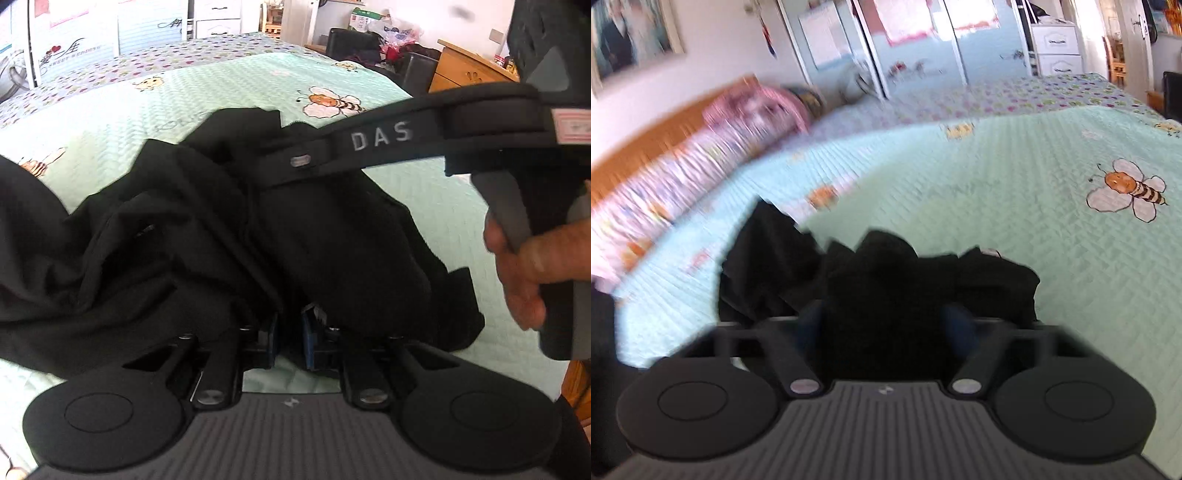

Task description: Fold clothes

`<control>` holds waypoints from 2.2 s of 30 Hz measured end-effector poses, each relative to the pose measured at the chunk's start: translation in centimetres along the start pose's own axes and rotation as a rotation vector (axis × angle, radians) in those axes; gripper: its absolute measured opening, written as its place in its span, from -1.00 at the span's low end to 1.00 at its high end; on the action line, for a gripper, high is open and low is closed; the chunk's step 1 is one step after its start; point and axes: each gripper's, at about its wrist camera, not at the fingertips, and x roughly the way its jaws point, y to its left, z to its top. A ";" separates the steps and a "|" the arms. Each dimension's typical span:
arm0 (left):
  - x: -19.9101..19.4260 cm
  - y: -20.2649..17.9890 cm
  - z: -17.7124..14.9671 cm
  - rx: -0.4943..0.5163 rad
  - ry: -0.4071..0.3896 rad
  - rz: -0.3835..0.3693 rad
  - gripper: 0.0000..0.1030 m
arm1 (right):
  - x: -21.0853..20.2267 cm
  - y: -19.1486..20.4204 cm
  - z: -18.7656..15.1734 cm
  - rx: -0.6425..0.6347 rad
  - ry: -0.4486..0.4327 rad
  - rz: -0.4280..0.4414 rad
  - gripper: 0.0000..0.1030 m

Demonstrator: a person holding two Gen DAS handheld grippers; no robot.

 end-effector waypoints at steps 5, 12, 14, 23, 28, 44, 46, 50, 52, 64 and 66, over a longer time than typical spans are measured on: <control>-2.4 1.8 -0.3 -0.078 -0.027 -0.032 -0.68 | -4.3 -3.0 -1.6 0.175 -0.107 -0.090 -0.88; -4.0 2.7 0.5 -0.169 -0.063 -0.022 -0.65 | -8.8 -6.5 -6.2 0.307 -0.057 -0.176 -0.96; -4.3 2.9 0.8 -0.194 -0.072 -0.016 -0.31 | -8.9 -7.0 -6.8 0.339 -0.062 -0.149 -0.96; -1.9 2.9 3.4 -0.304 -0.086 0.055 0.22 | -8.2 -6.7 -7.4 0.353 -0.074 -0.094 -0.96; -0.3 2.6 4.2 -0.330 -0.104 0.093 0.20 | -8.2 -6.8 -7.7 0.356 -0.078 -0.085 -0.95; -16.5 5.1 1.0 -0.277 -0.412 0.244 -0.91 | -9.6 -5.6 -8.1 0.325 -0.100 -0.062 0.55; -17.4 5.5 -0.9 -0.266 -0.376 0.309 -0.92 | -9.7 -4.4 -8.1 0.293 -0.095 0.019 0.59; -16.4 8.1 -4.7 -0.372 -0.242 0.364 -0.92 | -9.5 -2.0 -8.2 0.272 -0.063 0.206 0.59; -16.0 9.6 -6.5 -0.437 -0.186 0.370 -0.92 | -10.0 -1.7 -8.2 0.301 -0.071 0.274 0.59; -17.7 8.2 -7.8 -0.453 -0.179 0.348 -0.91 | -7.8 -1.0 -8.4 0.241 -0.007 -0.001 0.61; -17.9 8.0 -7.7 -0.451 -0.181 0.349 -0.91 | -6.3 -0.6 -8.8 0.245 0.012 -0.005 0.60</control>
